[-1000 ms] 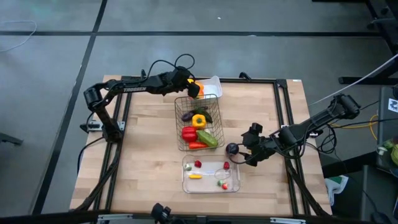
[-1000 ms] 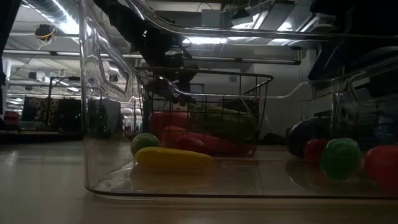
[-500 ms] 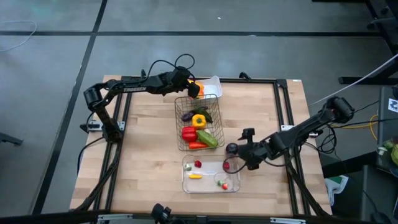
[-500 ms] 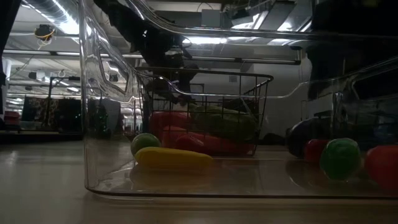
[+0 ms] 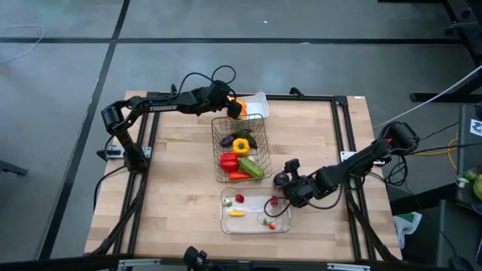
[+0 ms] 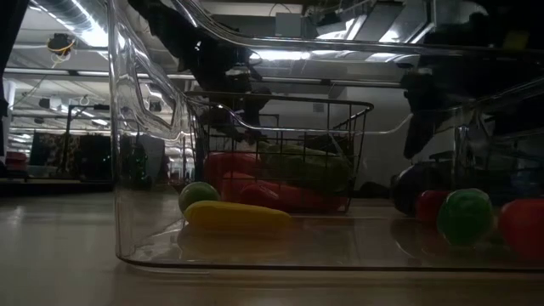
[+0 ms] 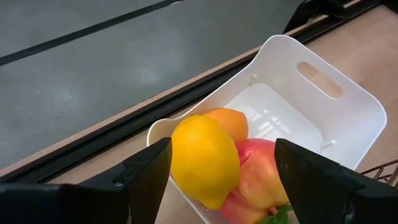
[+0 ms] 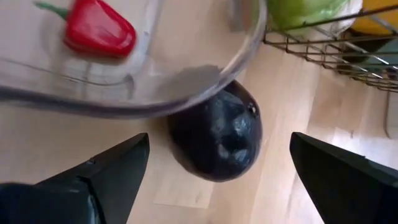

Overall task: Sort produce into baskets
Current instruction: Put the plum into the wire basket

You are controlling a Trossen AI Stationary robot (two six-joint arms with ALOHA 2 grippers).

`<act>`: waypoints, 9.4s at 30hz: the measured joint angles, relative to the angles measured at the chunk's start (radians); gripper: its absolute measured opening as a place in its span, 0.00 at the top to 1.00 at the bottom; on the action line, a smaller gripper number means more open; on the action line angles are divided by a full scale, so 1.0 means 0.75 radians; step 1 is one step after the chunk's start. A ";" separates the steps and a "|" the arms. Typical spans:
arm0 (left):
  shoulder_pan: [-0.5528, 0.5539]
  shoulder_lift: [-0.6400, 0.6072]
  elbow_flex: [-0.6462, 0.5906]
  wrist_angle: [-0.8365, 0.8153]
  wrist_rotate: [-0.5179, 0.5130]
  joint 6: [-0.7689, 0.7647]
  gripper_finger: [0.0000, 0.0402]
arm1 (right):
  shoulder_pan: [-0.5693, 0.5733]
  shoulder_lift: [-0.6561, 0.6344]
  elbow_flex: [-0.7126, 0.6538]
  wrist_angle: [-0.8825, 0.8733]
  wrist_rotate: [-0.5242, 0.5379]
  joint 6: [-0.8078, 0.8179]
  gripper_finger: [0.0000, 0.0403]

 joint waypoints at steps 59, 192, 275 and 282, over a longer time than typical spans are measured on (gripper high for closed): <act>-0.001 0.000 -0.001 -0.068 0.001 0.000 0.31 | -0.149 0.131 0.193 -0.440 -0.098 0.062 0.30; -0.001 0.000 -0.001 -0.060 0.000 0.015 0.31 | -0.862 0.358 0.584 0.062 -0.785 -0.351 0.26; -0.642 -2.269 -1.546 0.324 0.194 0.469 0.31 | -0.864 0.356 0.584 0.067 -0.664 -0.344 0.26; -0.642 -2.269 -1.546 0.324 0.194 0.489 0.31 | -0.864 0.356 0.584 0.068 -0.664 -0.344 0.26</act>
